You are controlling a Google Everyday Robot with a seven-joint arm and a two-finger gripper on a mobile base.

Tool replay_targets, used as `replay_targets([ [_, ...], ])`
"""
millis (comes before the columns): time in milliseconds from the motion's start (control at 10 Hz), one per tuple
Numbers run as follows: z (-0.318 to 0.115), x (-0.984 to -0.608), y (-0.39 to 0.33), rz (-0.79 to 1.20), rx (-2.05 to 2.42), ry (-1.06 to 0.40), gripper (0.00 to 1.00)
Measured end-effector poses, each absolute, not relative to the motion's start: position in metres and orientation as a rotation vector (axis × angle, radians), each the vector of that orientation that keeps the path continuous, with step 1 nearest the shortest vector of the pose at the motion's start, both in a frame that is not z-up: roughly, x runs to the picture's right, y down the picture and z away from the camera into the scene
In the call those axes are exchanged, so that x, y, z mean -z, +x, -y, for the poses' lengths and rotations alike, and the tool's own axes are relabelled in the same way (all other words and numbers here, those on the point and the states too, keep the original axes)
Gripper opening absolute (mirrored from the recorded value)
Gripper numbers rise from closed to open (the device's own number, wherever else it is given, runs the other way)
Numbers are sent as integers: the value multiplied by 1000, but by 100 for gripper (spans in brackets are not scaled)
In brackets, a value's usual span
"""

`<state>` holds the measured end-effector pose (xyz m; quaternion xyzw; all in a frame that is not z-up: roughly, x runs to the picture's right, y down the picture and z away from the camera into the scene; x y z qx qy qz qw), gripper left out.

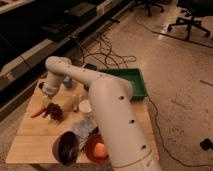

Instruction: Place grapes in table surface

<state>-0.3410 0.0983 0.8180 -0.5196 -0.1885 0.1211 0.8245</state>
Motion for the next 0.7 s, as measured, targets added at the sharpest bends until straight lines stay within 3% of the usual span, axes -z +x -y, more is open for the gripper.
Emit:
replay_targets([
  [200,-127,-825,-337,403,-285,-1144,78],
  [700,-133,-823,-311,412,-348,-1131,80],
])
